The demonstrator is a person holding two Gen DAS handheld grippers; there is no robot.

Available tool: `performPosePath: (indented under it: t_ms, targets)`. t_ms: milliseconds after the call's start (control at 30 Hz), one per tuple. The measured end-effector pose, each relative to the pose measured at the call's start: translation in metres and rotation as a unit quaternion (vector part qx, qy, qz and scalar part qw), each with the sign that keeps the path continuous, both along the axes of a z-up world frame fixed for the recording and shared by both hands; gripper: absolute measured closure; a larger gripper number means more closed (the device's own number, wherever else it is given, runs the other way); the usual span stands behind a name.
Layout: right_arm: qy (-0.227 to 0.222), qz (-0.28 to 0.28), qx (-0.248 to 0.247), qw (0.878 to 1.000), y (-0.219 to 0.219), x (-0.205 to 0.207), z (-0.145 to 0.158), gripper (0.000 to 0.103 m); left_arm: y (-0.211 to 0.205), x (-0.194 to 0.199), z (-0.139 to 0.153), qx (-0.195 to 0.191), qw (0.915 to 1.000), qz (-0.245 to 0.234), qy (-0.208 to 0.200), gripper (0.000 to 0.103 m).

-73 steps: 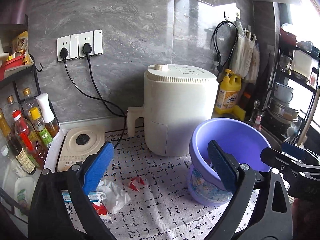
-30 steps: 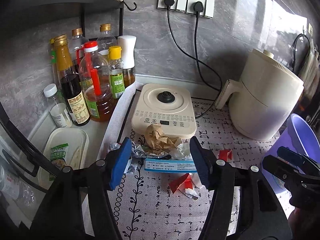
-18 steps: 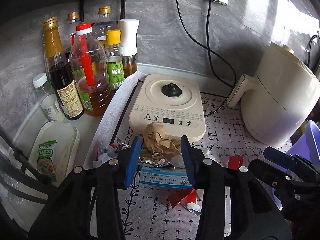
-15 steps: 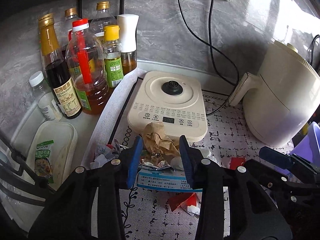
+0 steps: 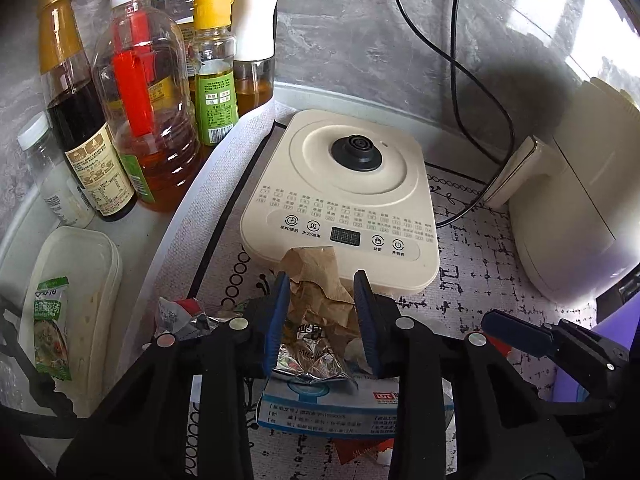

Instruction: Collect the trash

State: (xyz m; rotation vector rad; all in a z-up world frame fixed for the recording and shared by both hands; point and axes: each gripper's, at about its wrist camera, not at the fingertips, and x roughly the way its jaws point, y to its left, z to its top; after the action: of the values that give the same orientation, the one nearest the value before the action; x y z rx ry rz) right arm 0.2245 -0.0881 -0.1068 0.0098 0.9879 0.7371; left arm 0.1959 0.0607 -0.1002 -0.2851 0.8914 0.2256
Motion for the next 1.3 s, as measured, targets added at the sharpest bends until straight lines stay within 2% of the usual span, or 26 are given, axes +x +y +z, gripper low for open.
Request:
performPosePath:
  t_ms: [133, 200, 233, 400, 467, 700, 767, 800, 833, 867, 967, 1133, 1167, 1200, 1267, 1300]
  targets:
    - [0.012, 0.001, 0.000, 1.000, 0.005, 0.007, -0.010, 0.050, 0.002, 0.003, -0.007, -0.010, 0.9999, -0.007, 0.010, 0.092]
    - [0.018, 0.002, 0.001, 1.000, 0.006, 0.009, -0.014, 0.056, 0.001, 0.001, -0.007, -0.004, 0.9999, -0.004, 0.009, 0.096]
    - [0.022, 0.003, 0.001, 1.000, 0.007, 0.010, -0.016, 0.059, 0.000, -0.001, -0.006, -0.004, 1.0000, -0.004, 0.005, 0.096]
    - [0.036, 0.014, 0.004, 0.999, 0.008, 0.008, -0.021, 0.090, -0.002, -0.011, 0.005, 0.007, 0.9999, 0.001, -0.011, 0.098]
    - [0.034, 0.010, 0.006, 0.999, 0.005, 0.004, -0.020, 0.097, -0.005, -0.015, 0.010, 0.014, 0.9997, 0.005, -0.018, 0.098]
    - [0.012, -0.004, 0.021, 1.000, -0.010, -0.014, 0.001, 0.098, -0.011, -0.029, 0.028, 0.029, 0.9988, 0.007, -0.037, 0.098]
    - [0.007, -0.013, 0.018, 1.000, -0.013, -0.017, 0.003, 0.092, -0.011, -0.033, 0.029, 0.034, 0.9986, 0.011, -0.040, 0.098]
    - [0.007, -0.017, 0.017, 1.000, -0.014, -0.018, 0.003, 0.060, -0.011, -0.033, 0.029, 0.037, 0.9984, 0.012, -0.041, 0.098]
    - [0.007, -0.019, 0.022, 1.000, -0.014, -0.019, 0.002, 0.038, -0.011, -0.034, 0.027, 0.039, 0.9984, 0.012, -0.040, 0.098]
    - [-0.001, -0.024, 0.032, 0.999, -0.017, -0.021, 0.003, 0.025, -0.010, -0.035, 0.026, 0.040, 0.9983, 0.013, -0.040, 0.098]
    - [-0.009, -0.015, 0.030, 0.999, -0.011, -0.024, 0.000, 0.033, -0.009, -0.038, 0.024, 0.043, 0.9980, 0.018, -0.042, 0.098]
    - [0.005, -0.010, 0.023, 1.000, 0.000, -0.018, -0.017, 0.038, -0.002, -0.043, 0.018, 0.045, 0.9976, 0.034, -0.041, 0.098]
    - [0.006, -0.008, 0.018, 1.000, 0.003, -0.016, -0.022, 0.047, -0.001, -0.043, 0.017, 0.045, 0.9975, 0.037, -0.039, 0.098]
    - [0.011, -0.005, 0.013, 1.000, 0.006, -0.014, -0.026, 0.064, 0.000, -0.043, 0.015, 0.044, 0.9975, 0.040, -0.038, 0.098]
    - [0.027, 0.004, 0.007, 1.000, 0.010, -0.011, -0.034, 0.089, 0.000, -0.043, 0.013, 0.043, 0.9975, 0.043, -0.036, 0.098]
    - [0.026, 0.003, 0.006, 1.000, 0.009, -0.011, -0.034, 0.094, 0.000, -0.043, 0.014, 0.044, 0.9974, 0.043, -0.037, 0.098]
